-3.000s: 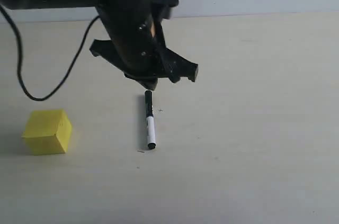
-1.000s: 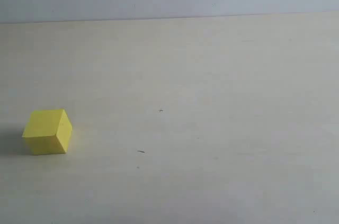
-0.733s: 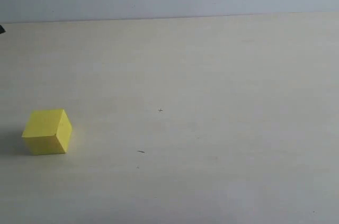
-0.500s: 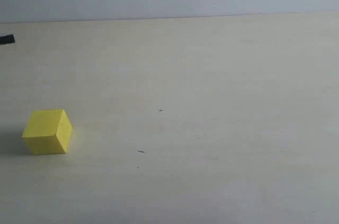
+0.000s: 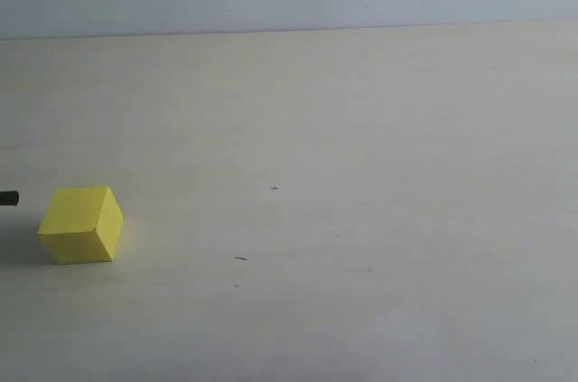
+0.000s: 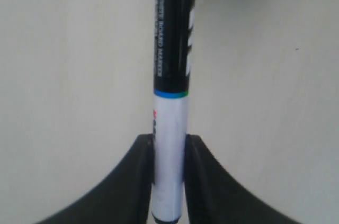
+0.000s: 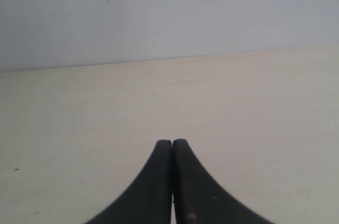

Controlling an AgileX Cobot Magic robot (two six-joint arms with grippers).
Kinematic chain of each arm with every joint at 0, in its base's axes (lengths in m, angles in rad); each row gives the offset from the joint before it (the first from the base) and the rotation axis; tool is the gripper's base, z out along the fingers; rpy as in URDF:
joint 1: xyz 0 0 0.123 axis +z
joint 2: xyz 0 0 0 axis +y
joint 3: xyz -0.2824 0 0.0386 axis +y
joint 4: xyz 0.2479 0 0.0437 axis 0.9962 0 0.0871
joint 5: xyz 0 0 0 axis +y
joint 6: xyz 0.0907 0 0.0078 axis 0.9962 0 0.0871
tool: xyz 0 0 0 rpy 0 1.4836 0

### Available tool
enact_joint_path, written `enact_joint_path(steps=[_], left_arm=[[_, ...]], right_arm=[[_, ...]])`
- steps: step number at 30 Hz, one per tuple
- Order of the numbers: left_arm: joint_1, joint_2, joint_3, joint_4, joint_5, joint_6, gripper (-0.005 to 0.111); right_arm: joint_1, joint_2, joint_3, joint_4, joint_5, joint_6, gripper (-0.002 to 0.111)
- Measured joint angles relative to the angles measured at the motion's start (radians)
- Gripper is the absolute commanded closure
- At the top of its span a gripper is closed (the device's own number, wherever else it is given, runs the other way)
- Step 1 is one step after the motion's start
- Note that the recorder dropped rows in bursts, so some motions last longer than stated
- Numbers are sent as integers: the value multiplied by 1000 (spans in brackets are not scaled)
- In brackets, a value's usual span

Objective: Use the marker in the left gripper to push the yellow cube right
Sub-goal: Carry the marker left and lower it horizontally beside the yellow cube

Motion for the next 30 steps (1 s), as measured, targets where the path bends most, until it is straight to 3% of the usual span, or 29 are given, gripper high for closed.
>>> enact_joint_path(steps=[8,24,27,30], left_arm=[[0,0,122,30,-119,26,107],[-2,0,124,34,-133,21,107],[-47,0,124,41,-135,13,107],[-144,3,124,45,-140,-2,107]], right_arm=[[122,0,0,0,0,0,108],[130,0,0,0,0,0,108],[130,0,0,0,0,0,108],[130,0,0,0,0,0,108]])
